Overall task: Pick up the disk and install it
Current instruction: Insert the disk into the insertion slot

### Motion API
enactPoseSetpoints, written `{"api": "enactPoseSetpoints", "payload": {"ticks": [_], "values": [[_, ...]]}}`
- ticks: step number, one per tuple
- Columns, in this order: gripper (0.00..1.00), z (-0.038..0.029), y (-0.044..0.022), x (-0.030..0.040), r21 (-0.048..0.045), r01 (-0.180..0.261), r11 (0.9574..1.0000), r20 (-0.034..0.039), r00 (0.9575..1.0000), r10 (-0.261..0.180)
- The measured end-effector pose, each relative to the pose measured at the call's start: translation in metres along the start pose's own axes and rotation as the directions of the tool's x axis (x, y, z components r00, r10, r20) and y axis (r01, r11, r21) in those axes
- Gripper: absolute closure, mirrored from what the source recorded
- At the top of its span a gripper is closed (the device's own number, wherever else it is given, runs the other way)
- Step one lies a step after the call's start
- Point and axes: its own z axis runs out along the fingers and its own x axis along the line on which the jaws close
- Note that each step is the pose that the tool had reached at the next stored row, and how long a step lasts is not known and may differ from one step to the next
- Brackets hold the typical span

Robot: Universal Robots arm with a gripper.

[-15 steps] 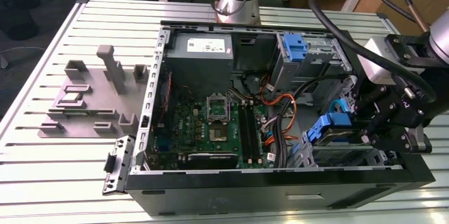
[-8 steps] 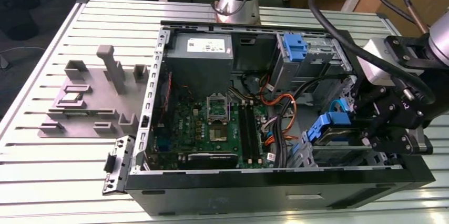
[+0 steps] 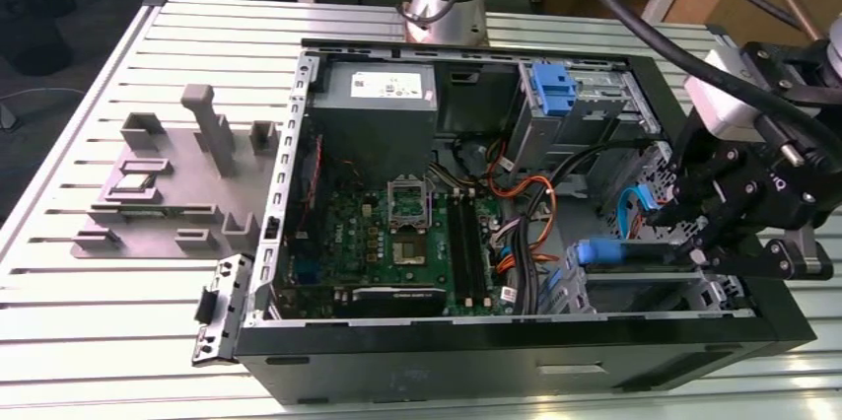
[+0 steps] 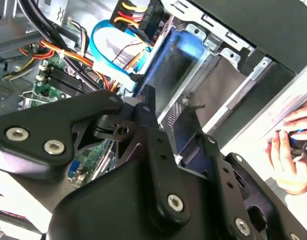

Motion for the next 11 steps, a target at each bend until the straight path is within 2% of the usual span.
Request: {"api": "enactPoseSetpoints", "payload": {"ticks": [7,11], "values": [[0.58,-0.0001,0.0003,0.0,0.0007,0.0,1.0,0.0,1.0,0.0],[0.58,0.0015,0.0029,0.0001,0.0174,0.004,0.9998,0.0053,1.0,-0.004]]}}
